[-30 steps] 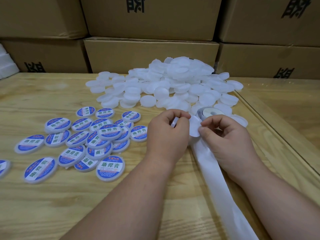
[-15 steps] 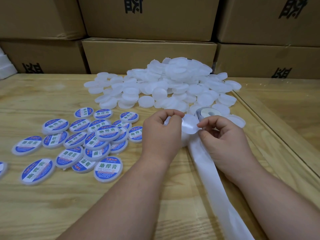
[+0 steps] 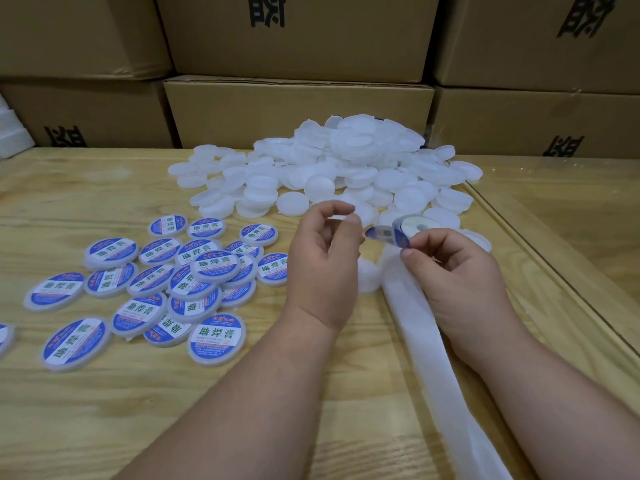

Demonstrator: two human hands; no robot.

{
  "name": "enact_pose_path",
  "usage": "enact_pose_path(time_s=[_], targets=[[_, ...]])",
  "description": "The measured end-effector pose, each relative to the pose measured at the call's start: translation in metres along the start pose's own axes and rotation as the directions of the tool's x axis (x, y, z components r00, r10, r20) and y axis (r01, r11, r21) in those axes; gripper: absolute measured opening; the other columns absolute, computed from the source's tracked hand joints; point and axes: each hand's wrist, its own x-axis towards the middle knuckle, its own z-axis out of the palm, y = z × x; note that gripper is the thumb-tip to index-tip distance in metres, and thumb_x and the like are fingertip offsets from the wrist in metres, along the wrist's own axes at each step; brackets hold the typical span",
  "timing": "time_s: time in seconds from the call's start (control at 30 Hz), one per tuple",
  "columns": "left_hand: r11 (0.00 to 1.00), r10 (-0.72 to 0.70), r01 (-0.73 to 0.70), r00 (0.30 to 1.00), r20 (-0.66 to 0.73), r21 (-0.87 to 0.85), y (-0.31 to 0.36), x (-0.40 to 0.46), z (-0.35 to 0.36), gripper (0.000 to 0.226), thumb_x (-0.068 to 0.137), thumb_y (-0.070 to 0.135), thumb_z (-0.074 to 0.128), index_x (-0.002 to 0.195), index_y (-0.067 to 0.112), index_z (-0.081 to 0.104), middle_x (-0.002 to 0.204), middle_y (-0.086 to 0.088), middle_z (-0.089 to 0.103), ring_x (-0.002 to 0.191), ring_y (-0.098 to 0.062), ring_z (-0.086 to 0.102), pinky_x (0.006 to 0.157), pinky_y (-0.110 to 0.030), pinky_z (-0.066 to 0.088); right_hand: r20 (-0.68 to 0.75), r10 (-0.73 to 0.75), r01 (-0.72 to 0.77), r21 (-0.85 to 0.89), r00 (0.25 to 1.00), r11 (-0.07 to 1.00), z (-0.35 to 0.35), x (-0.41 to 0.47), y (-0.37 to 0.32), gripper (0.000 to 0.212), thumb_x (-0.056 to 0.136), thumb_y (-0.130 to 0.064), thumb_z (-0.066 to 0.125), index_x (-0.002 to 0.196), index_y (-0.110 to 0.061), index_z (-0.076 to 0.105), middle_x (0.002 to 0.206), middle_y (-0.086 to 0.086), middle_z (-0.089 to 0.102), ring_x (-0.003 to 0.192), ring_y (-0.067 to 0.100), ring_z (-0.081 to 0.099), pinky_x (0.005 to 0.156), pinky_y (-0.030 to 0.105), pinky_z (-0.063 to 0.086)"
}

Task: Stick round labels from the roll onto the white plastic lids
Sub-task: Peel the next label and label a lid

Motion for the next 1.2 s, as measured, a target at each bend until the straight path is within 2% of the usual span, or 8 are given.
enact_pose_path(time_s=[0.13,0.23,0.4,0.53,0.6,0.77,0.93,1.2], targets=[[0.98,-0.056,0.056,0.998,0.006,-0.192,0.003,0.0,-0.001,0.024,0.079,0.012,0.041,0.098,0.023,0.05,0.077,-0.001,0.064,0.069,-0.018,0.055,0.048,-0.027,0.032,0.032,0.187,-0.188,0.283,0.982,0.94,-0.005,0.004,-0.004,0.013,0.081,-0.013,0.068,0.073,-0.024,0.065,0.059,-0.006,0.052,0.045,0.008,0.04,0.039,0.02,0.033],[0.959,-0.122,0.114,0.992,-0.012,-0.261,0.007,0.001,-0.001,0.025,0.072,0.016,0.037,0.094,0.02,0.048,0.085,-0.006,0.072,0.073,-0.023,0.063,0.043,-0.026,0.038,0.174,0.307,-0.352,0.508,0.936,0.786,-0.013,0.011,-0.007,0.015,0.086,-0.012,0.062,0.076,-0.02,0.053,0.064,-0.004,0.039,0.046,0.009,0.026,0.035,0.019,0.021],[0.922,-0.187,0.199,0.98,0.067,-0.333,0.01,0.003,-0.002,0.02,0.106,0.016,0.041,0.102,0.019,0.06,0.112,-0.007,0.076,0.1,-0.029,0.073,0.053,-0.031,0.056,0.513,0.359,-0.624,0.59,0.78,0.512,-0.024,0.014,-0.01,0.018,0.082,-0.033,0.059,0.083,-0.016,0.065,0.061,-0.007,0.034,0.045,0.006,0.017,0.033,0.017,0.014],[0.892,-0.237,0.27,0.962,0.133,-0.363,0.01,0.004,-0.001,0.027,0.107,0.023,0.039,0.1,0.015,0.064,0.093,0.003,0.077,0.079,-0.015,0.071,0.05,-0.03,0.055,0.618,0.355,-0.704,0.521,0.701,0.483,-0.026,0.015,-0.01,0.034,0.083,-0.037,0.058,0.101,-0.01,0.068,0.056,-0.007,0.032,0.044,0.006,0.014,0.031,0.017,0.016],[0.861,-0.289,0.328,0.945,0.156,-0.388,0.011,0.005,0.0,0.028,0.102,0.026,0.04,0.1,0.013,0.065,0.092,-0.004,0.071,0.073,-0.017,0.067,0.048,-0.031,0.054,0.658,0.355,-0.736,0.491,0.664,0.466,-0.026,0.016,-0.011,0.038,0.081,-0.038,0.062,0.105,-0.009,0.068,0.054,-0.007,0.032,0.043,0.006,0.015,0.03,0.017,0.017],[0.815,-0.338,0.412,0.909,0.242,-0.408,0.01,0.005,-0.002,0.034,0.1,0.017,0.029,0.104,0.011,0.062,0.11,-0.019,0.074,0.084,-0.028,0.072,0.048,-0.029,0.056,0.683,0.4,-0.775,0.413,0.611,0.478,-0.025,0.014,-0.012,0.046,0.076,-0.039,0.067,0.106,-0.005,0.073,0.051,-0.006,0.033,0.042,0.006,0.016,0.031,0.015,0.018],[0.82,-0.309,0.399,0.912,0.27,-0.409,0.009,0.006,-0.002,0.037,0.076,0.026,0.044,0.106,0.011,0.061,0.108,-0.018,0.075,0.087,-0.031,0.073,0.048,-0.029,0.056,0.704,0.396,-0.79,0.403,0.59,0.462,-0.024,0.015,-0.013,0.05,0.079,-0.04,0.063,0.112,-0.004,0.072,0.05,-0.006,0.033,0.042,0.005,0.017,0.03,0.015,0.019],[0.855,-0.288,0.37,0.921,0.261,-0.364,0.003,0.008,-0.002,0.026,0.09,0.014,0.041,0.107,0.011,0.06,0.105,-0.015,0.077,0.088,-0.029,0.074,0.048,-0.029,0.055,0.697,0.397,-0.79,0.422,0.596,0.445,-0.024,0.014,-0.013,0.051,0.082,-0.04,0.06,0.116,-0.003,0.07,0.049,-0.006,0.032,0.042,0.005,0.016,0.03,0.016,0.018]])
